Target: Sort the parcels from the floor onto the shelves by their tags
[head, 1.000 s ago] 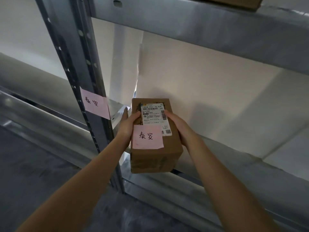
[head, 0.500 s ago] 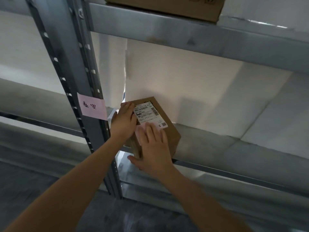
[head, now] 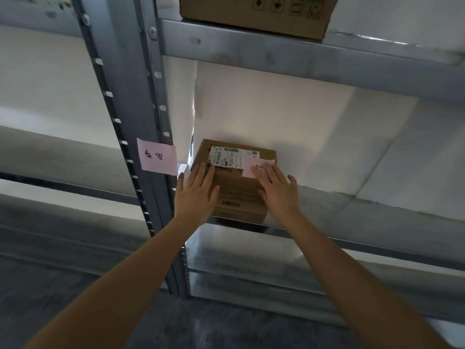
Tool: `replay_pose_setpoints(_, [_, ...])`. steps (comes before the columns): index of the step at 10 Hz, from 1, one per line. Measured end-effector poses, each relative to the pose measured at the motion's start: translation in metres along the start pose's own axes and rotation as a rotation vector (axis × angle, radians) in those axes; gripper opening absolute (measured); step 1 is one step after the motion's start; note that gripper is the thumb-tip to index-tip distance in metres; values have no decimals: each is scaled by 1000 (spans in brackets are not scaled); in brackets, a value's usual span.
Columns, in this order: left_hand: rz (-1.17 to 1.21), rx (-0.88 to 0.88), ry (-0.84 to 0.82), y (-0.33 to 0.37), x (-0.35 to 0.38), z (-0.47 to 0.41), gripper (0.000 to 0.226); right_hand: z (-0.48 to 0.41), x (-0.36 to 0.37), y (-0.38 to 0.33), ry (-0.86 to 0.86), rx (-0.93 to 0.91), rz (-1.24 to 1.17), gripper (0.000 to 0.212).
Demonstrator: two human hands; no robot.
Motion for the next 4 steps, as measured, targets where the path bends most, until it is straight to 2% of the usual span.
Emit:
replay_pose_setpoints(2, [45,5,-103,7,-14,0,60,5,-7,-5,-45,73,-15,65])
replay_pose_setpoints(4, [71,123,-14,16,-49,18,67,43,-37,-5,128,144,-242,76])
Point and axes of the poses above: each hand's wrist, its own z-axis away from the middle knuckle, its own x-axis out of the palm, y = z × x, the point moved 2 cm from there along -z, towards the middle knuckle, and after that the axes turned 11 degrees about -y, right-handed, at the moved point
